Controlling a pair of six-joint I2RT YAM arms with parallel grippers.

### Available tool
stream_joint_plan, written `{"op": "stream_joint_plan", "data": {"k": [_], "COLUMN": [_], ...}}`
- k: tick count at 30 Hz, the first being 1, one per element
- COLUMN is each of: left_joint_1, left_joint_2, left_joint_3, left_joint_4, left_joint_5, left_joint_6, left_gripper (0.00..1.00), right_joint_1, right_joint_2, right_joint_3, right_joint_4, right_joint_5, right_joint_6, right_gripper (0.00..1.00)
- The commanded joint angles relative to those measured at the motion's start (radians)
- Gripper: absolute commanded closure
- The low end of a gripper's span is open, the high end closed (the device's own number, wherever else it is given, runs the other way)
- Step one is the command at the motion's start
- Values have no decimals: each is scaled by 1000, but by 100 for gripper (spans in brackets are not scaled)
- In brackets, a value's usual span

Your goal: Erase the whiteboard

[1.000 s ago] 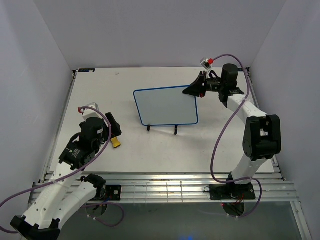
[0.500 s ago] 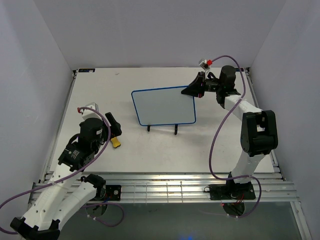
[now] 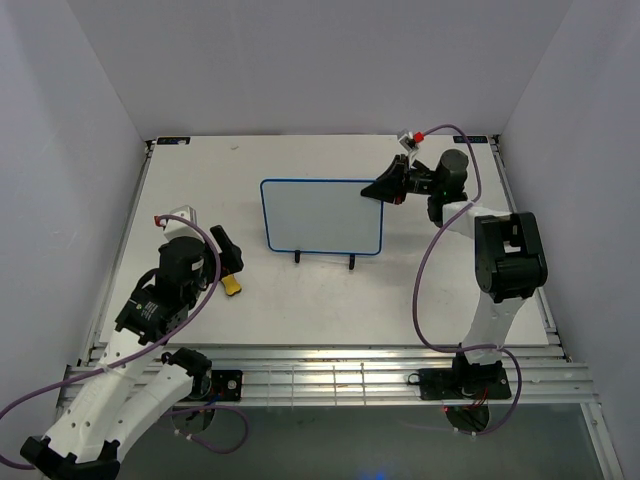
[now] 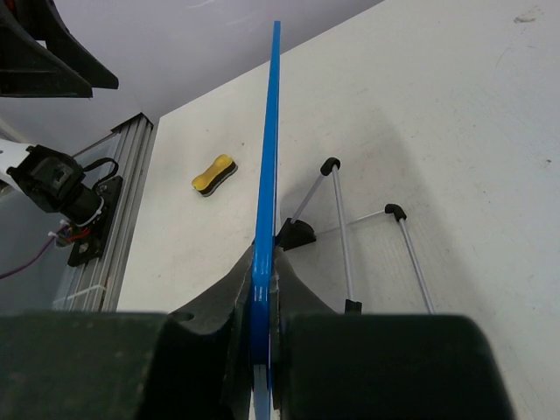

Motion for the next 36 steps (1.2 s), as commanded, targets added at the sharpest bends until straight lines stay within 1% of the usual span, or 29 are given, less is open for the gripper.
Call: {"op": "stream_joint_plan", "data": {"k": [1,10,13,16,17,19,27,28,29,30,34,36], "left_joint_1": [2,2,2,2,2,2,2,2,2,2,2,2], "left_joint_2": [-3,1,0,-3,-3,-6,-14,-14,-17,-17,-20,-23], "left_joint_3": [-6,-6,-7,-7,-7,-9,-10,-10,-10,-10,-10,-10], "left_joint_4": [17,22,22,22,23,29,31,31,31,29,29,31], "left_joint_5": [12,18,18,20,23,27,29,29,27,29,32,32], "left_joint_6": [13,16,17,17,19,22,24,24,24,24,24,24], "left_gripper": [2,2,2,2,2,2,2,2,2,2,2,2], "right_joint_1": [-7,-21,-25,-33,-33,-33,-42,-42,-44,-45,-53,-56], "right_joint_2": [17,21,19,14,14,16,5,4,2,4,4,7], "right_joint_3": [1,-45,-66,-86,-92,-97,-102,-103,-103,-105,-108,-111], "right_joint_4": [110,104,103,103,103,103,100,97,95,95,89,90], "right_joint_5": [-15,-31,-34,-43,-49,-52,-54,-54,-52,-50,-58,-67], "right_joint_6": [3,-37,-48,-57,-60,-63,-69,-68,-71,-71,-78,-83], "right_gripper": [92,92,89,84,79,74,66,64,60,58,58,64]}}
